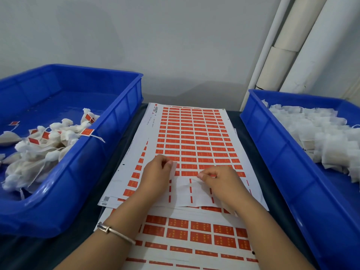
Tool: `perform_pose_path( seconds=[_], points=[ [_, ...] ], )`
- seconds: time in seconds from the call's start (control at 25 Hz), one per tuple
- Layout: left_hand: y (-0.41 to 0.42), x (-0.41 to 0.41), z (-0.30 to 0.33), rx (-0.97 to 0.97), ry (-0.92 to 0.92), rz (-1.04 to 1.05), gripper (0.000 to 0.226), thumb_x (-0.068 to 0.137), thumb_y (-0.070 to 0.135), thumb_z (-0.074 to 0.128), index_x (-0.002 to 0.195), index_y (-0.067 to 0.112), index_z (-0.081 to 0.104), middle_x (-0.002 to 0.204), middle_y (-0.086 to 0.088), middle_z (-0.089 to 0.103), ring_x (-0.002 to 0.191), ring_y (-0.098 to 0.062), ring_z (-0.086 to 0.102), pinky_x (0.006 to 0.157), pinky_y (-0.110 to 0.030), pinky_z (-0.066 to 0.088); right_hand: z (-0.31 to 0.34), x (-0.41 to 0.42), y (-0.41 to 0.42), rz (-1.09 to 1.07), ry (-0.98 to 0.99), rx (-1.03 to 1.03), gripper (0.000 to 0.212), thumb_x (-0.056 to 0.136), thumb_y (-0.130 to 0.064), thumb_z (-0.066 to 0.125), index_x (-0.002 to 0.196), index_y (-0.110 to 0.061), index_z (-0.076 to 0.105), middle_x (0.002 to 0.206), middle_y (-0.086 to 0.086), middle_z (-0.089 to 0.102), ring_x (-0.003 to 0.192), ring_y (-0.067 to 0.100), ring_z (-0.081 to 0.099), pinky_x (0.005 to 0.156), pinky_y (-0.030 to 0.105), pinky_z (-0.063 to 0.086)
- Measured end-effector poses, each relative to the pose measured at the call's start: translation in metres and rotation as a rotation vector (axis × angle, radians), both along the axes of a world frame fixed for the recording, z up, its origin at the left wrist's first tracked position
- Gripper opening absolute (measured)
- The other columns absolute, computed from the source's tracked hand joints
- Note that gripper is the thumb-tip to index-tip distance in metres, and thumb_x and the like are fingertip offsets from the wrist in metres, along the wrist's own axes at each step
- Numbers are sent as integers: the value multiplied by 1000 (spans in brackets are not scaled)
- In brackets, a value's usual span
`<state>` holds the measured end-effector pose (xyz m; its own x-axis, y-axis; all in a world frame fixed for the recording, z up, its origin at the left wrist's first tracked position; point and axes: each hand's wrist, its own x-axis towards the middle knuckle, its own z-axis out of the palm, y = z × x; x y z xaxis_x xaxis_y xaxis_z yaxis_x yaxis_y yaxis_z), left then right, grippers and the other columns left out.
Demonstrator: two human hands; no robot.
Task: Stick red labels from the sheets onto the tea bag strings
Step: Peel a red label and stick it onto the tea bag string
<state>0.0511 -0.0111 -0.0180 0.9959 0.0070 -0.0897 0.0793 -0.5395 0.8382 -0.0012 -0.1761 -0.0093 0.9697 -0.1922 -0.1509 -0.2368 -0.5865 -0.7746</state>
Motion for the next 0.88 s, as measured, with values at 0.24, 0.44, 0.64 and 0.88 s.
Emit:
perform_pose_path(
  seconds=[0.24,0.44,0.64,0.88],
  points=[
    [6,2,4,-199,97,111,10,97,35,45,92,31,53,91,13,52,79,-10,55,58,-16,42,39,-6,-14,32,-111,12,23,91,-37,56,70,-30,64,69,-25,65,64,1,64,56,8,41],
    [10,-1,11,-319,64,186,11,97,37,44,100,32,53,94,12,55,82,-10,58,61,-18,45,68,-23,-35,87,-84,22,22,89,-56,45,80,-47,63,75,-45,59,74,-19,59,50,5,39],
    [10,-13,21,-375,21,172,9,97,37,45,97,34,54,91,14,58,79,-8,56,55,-17,41,59,-33,-38,269,254,-236,12,77,-49,70,84,-47,60,86,-35,60,82,-5,59,61,12,41],
    [8,-30,22,-353,37,139,16,95,38,46,81,36,52,87,13,59,79,-10,57,54,-17,40,60,-29,-34,135,49,-398,15,89,-28,63,75,-27,69,80,-22,64,70,2,63,56,9,38]
  ],
)
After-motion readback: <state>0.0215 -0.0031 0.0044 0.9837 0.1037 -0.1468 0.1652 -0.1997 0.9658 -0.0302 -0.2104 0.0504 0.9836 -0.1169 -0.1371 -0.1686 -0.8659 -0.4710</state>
